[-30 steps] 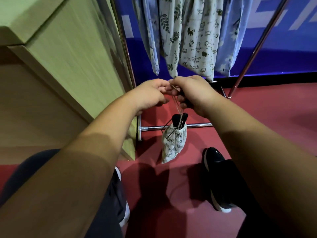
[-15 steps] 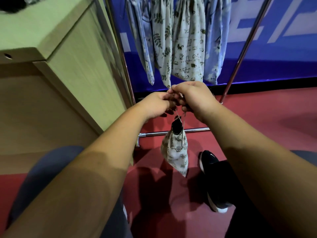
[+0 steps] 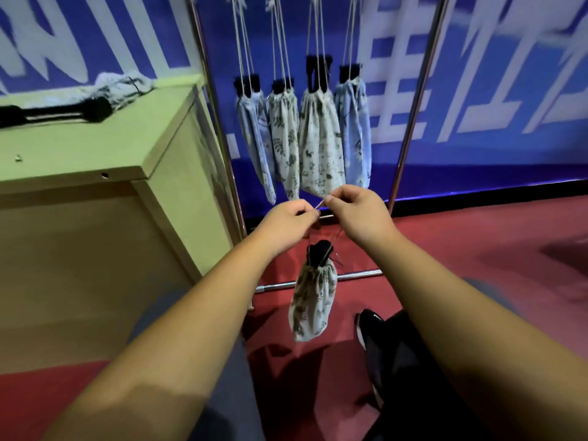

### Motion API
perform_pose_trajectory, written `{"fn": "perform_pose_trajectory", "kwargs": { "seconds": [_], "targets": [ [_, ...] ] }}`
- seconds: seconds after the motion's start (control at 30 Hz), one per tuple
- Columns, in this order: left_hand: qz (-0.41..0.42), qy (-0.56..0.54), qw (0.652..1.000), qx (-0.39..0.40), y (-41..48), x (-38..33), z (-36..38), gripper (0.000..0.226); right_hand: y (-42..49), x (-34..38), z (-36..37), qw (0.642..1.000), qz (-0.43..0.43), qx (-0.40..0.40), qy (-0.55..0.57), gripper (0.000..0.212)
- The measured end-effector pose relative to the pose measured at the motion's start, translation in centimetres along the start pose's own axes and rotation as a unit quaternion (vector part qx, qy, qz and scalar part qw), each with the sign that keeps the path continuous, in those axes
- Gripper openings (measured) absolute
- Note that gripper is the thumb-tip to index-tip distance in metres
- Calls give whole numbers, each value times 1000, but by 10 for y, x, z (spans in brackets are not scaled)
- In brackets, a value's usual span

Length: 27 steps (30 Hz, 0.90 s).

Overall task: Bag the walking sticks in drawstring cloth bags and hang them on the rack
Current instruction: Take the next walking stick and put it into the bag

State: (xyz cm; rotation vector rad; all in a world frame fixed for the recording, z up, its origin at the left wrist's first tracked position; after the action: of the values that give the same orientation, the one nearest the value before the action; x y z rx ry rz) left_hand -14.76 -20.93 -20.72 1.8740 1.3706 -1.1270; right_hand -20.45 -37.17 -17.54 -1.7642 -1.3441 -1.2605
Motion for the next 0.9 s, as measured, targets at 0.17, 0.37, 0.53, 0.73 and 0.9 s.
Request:
{"fn": "perform_pose_trajectory", "kwargs": {
  "seconds": [0.17,0.37,0.53,0.73,0.9],
  "targets": [
    [49,-14,999,6,-9,-71,-12,19,-4,42,-38,999,-17,-32,-28,17],
    [104,-24,993,58,-11,-170,-17,18,-1,98,-112,995,-2,-103,7,18],
    [146,-24,986,72,-6,-249,-27,21,-3,149,-170,986,-46,-161,4,21],
    [170,-4,982,78,9,-315,-19,22,8,183,-222,976,-76,-204,-26,23],
    [174,2,981,80,31,-339,-7,22,34,191,-246,972,-91,-208,-54,21]
  ]
}}
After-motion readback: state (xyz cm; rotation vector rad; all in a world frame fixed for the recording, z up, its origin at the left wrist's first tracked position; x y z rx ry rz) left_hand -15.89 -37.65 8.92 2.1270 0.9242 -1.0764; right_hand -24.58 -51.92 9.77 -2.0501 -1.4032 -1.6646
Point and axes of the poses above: each hand's wrist, its own y-axis towards the middle knuckle, its own z-axis out of the palm, x = y × z, the point moved 10 cm from there along y, towards the middle knuckle, and after that the axes turned 1 degree about -y, right-handed, at the moved point
